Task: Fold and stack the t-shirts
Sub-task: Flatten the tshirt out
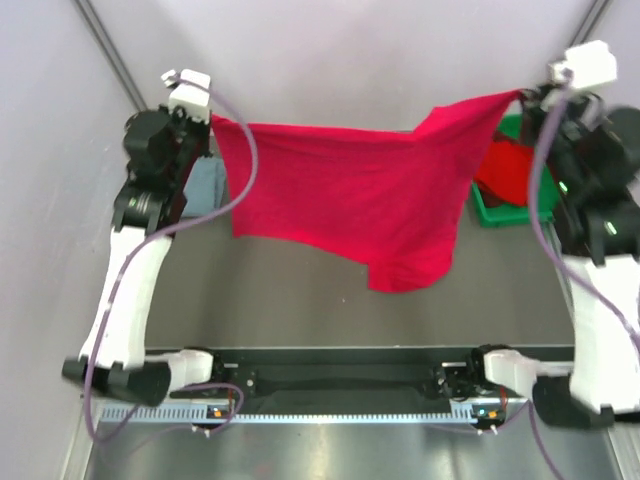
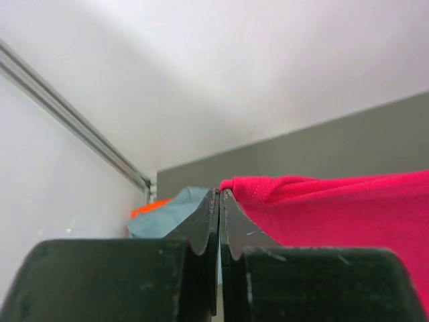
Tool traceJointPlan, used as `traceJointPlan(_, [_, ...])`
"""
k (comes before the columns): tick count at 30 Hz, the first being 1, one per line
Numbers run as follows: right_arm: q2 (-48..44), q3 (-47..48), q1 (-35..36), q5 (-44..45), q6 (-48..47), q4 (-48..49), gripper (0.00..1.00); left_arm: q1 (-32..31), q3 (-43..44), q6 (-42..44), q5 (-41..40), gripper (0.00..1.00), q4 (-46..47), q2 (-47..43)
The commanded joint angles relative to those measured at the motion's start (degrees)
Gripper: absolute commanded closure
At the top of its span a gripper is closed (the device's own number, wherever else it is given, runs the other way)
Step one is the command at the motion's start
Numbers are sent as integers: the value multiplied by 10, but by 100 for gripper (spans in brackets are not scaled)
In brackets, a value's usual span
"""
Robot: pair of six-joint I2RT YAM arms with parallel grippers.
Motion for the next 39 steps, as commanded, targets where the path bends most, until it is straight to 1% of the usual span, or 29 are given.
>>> traceJointPlan(1, [-81, -5, -3, 2, 11, -27, 100, -7, -27, 4, 12, 100, -11, -86])
traceJointPlan(2, [-116, -6, -4, 1, 11, -34, 100, -7, -28, 3, 17, 100, -21, -100])
traceJointPlan(5, [-163, -5, -10, -2, 10, -80, 100, -8, -33, 5, 35, 100, -68, -156])
traceJointPlan(8, [-241, -10, -13, 0, -5, -128, 100, -8, -45, 8, 39, 100, -103, -215])
traceJointPlan(11, [-279, 10, -25, -1, -10, -167, 100, -8, -37, 2, 37, 100, -134, -265])
traceJointPlan(14, [-297, 68, -38, 14, -21, -188, 100, -8, -24, 12, 23, 100, -148, -303])
traceJointPlan(15, [-298, 84, -42, 16, -25, -191, 100, -8, -21, 15, 19, 100, -148, -310])
traceJointPlan(16, [-298, 99, -43, 46, -30, -193, 100, -8, -19, 21, 16, 100, -147, -322])
traceJointPlan(17, [-292, 116, -43, 56, -37, -192, 100, -8, -16, 21, 12, 100, -144, -325])
traceJointPlan(18, [-287, 150, -44, 69, -52, -191, 100, -8, -5, 21, 2, 100, -135, -327])
traceJointPlan(19, [-279, 169, -44, 86, -59, -186, 100, -7, 4, 15, -1, 100, -131, -323])
traceJointPlan(20, [-261, 209, -43, 94, -73, -177, 100, -7, 28, 13, 0, 100, -130, -319])
traceJointPlan(23, [-218, 273, -36, 96, -97, -157, 100, -7, 69, 12, -2, 100, -123, -285])
traceJointPlan(24, [-208, 279, -30, 98, -99, -148, 100, -7, 73, 18, -6, 100, -115, -268])
traceJointPlan(25, [-202, 276, -27, 101, -103, -141, 100, -7, 74, 22, -9, 100, -108, -261])
traceJointPlan(27, [-195, 229, -20, 104, -109, -112, 100, -7, 54, 31, -14, 100, -87, -243])
traceJointPlan(28, [-201, 200, -20, 111, -110, -79, 100, -7, 42, 40, -21, 100, -65, -238])
traceJointPlan(29, [-201, 143, -20, 115, -110, -64, 100, -7, 14, 46, -23, 100, -56, -232])
traceJointPlan(31, [-197, 97, -20, 118, -113, -37, 100, -7, -17, 64, -32, 100, -26, -216])
traceJointPlan(32, [-186, 59, -21, 119, -119, -15, 100, -7, -47, 71, -35, 100, -18, -210])
traceJointPlan(34, [-157, 23, -20, 116, -126, 26, 100, -7, -73, 97, -37, 100, -7, -184])
traceJointPlan(35, [-146, -3, -20, 112, -131, 36, 100, -7, -100, 104, -42, 100, 8, -174])
traceJointPlan(37, [-119, -31, -21, 95, -139, 69, 100, -7, -132, 128, -46, 100, 29, -142])
traceJointPlan(38, [-90, -51, -21, 90, -141, 78, 100, -6, -160, 135, -46, 100, 51, -131])
traceJointPlan(39, [-74, -60, -28, 81, -144, 86, 100, -5, -174, 145, -45, 100, 63, -103])
